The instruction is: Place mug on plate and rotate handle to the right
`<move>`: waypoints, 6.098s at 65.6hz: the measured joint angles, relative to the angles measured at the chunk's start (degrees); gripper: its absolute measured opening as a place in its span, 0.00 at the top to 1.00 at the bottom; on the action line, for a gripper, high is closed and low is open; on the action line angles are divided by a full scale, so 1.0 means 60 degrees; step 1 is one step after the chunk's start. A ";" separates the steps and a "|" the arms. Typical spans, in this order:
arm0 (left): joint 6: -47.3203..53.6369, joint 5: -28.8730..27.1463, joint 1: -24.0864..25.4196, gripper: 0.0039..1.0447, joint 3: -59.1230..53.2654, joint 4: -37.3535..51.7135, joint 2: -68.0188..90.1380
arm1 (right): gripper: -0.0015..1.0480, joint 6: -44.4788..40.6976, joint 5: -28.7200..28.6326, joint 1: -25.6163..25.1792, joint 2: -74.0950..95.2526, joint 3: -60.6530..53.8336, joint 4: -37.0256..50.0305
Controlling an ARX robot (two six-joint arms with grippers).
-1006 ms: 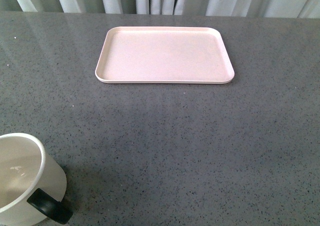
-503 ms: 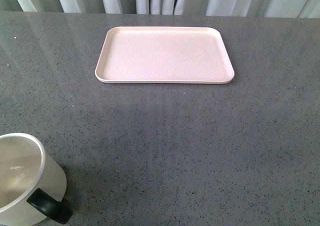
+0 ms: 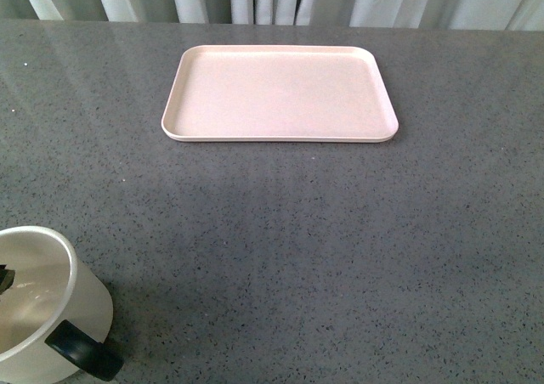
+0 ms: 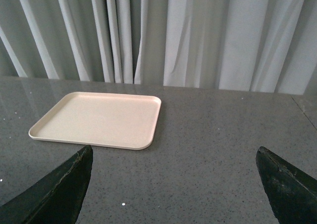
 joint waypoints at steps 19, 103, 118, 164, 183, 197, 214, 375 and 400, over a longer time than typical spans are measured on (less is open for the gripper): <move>0.0135 0.0029 -0.0007 0.54 0.0000 0.0073 0.0153 | 0.09 0.0000 0.0000 0.0000 0.0000 0.0000 0.0000; -0.0601 0.0211 -0.1818 0.98 0.5745 -0.1417 0.3034 | 0.09 0.0000 0.0000 0.0000 0.0000 0.0000 0.0000; -0.0903 0.0204 -0.2160 0.98 0.7730 -0.1727 0.4732 | 0.09 0.0000 0.0000 0.0000 0.0000 0.0000 0.0000; -0.1351 0.0178 -0.2954 0.98 1.2349 -0.3016 0.8185 | 0.09 0.0000 0.0004 0.0000 0.0000 0.0000 0.0000; -0.1559 0.0244 -0.3235 0.98 1.2925 -0.3078 0.8830 | 0.09 0.0000 0.0000 0.0000 0.0000 0.0000 0.0000; -0.1599 0.0262 -0.3381 0.98 1.3340 -0.3195 0.9216 | 0.09 0.0000 0.0000 0.0000 0.0000 0.0000 0.0000; -0.1588 0.0459 -0.3391 0.98 1.4109 -0.3428 0.9821 | 0.09 0.0000 0.0000 0.0000 0.0000 0.0000 0.0000; -0.1147 -0.4335 -0.2397 0.57 0.4350 0.9581 0.4554 | 0.09 0.0000 0.0000 0.0000 0.0000 0.0000 0.0000; -0.1162 -0.3195 -0.1257 0.99 -0.0233 1.0706 0.1315 | 0.09 0.0000 0.0000 0.0000 0.0000 0.0000 0.0000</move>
